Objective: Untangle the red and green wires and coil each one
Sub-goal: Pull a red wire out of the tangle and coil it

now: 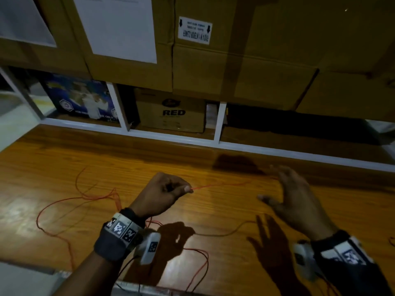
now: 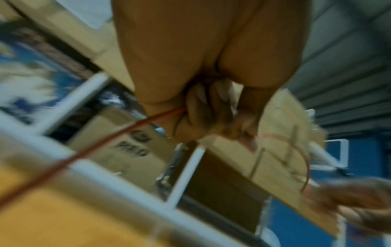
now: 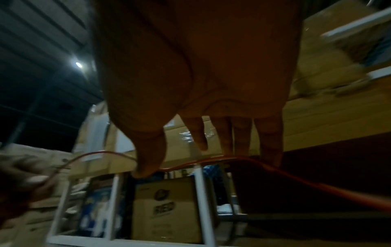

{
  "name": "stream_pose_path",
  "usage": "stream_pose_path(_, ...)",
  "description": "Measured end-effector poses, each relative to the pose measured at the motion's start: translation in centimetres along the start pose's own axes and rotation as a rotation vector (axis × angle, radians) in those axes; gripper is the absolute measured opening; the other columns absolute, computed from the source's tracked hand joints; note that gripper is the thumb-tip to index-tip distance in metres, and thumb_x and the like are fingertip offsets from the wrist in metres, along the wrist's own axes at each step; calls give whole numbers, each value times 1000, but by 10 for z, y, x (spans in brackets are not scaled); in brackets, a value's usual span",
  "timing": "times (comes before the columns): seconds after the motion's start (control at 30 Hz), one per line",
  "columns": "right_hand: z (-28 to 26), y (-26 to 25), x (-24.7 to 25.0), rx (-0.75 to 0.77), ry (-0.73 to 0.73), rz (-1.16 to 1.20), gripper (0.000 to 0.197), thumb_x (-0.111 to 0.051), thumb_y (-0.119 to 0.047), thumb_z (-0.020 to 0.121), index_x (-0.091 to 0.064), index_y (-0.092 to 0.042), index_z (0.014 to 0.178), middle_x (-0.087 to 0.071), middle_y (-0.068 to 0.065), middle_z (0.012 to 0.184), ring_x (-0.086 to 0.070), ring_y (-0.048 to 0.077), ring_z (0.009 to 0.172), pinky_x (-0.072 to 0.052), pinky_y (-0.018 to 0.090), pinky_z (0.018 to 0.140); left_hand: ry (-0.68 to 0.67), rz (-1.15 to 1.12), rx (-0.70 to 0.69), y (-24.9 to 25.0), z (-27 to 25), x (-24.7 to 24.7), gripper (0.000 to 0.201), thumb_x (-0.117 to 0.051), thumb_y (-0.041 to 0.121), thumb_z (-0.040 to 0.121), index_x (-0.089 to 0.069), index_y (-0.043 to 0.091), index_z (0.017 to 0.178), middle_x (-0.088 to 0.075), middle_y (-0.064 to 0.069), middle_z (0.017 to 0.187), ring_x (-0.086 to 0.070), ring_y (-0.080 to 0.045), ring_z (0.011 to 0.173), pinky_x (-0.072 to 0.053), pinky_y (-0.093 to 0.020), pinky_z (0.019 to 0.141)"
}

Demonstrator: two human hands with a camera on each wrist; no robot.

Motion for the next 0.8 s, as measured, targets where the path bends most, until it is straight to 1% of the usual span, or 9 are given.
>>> stream_pose_path(0.07,-2,-42,-8,145,-49,55,85,-56,-69,87,-20,-39,158,-17,-20,159,-13,11,152,-25,42,122,-81,76,-24,17,9,-15,16,-67,31,99,-81,26,93,-72,18,76,-63,-5,66,-50,-35,56)
stream_pose_path(0.13,-4,-83,-21,295,-98,70,55,-51,-63,95,-45,-39,144,-36,-24,149,-24,7,147,-29,40,120,-119,114,-52,32,15,-29,17,-67,35,99,-81,25,96,-72,19,78,-64,-5,68,-53,-36,58)
stream_pose_path(0.23,-4,-107,-29,396,-39,140,13,-54,-37,103,-61,-37,92,-63,-17,83,-58,4,80,-50,32,70,-108,19,-91,43,18,-33,17,-68,32,98,-79,20,96,-67,13,66,-55,-4,57,-43,-26,53)
stream_pose_path(0.33,9,-66,-7,276,128,274,24,-56,-18,100,-64,-39,94,-60,-23,81,-57,-3,72,-41,19,61,-26,-152,-63,24,5,-13,17,-73,29,94,-78,12,96,-63,-11,65,-49,-6,53,-38,-20,52)
stream_pose_path(0.47,18,18,54,35,468,325,28,-50,-30,106,-70,-16,95,-66,0,75,-64,25,72,-43,32,66,74,-66,68,-27,-29,29,38,-72,55,87,-79,17,82,-70,0,68,-61,-8,60,-47,-26,56)
stream_pose_path(0.53,13,37,58,-29,483,288,37,-47,-37,105,-70,-13,89,-63,-2,68,-60,22,62,-40,31,61,121,-58,98,-33,-39,40,30,-74,43,91,-81,17,80,-74,4,72,-67,-7,66,-50,-25,62)
stream_pose_path(0.6,13,39,40,-92,311,237,31,-52,-36,105,-72,-12,105,-68,2,78,-63,24,68,-45,34,62,222,-54,94,-31,-37,47,18,-71,26,93,-82,14,84,-74,15,70,-66,1,66,-47,-13,63)
stream_pose_path(0.67,13,29,14,-141,101,35,51,-62,-40,98,-54,-18,143,-65,14,122,-62,35,109,-51,44,84,258,13,71,-26,-28,47,14,-70,27,94,-82,21,90,-75,21,77,-69,3,75,-49,-14,66)
stream_pose_path(0.8,1,-38,-35,73,40,-103,93,-57,-70,90,-7,-38,161,-2,-7,169,0,31,157,-10,56,124,51,136,16,-2,-9,14,18,-69,37,97,-81,25,103,-76,18,94,-67,7,83,-50,-16,69)
Point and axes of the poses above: each hand's wrist, its own z-axis towards the middle knuckle, its own x-axis out of the back of the hand, y = z × x, the point moved 4 cm from there along z, towards the middle knuckle
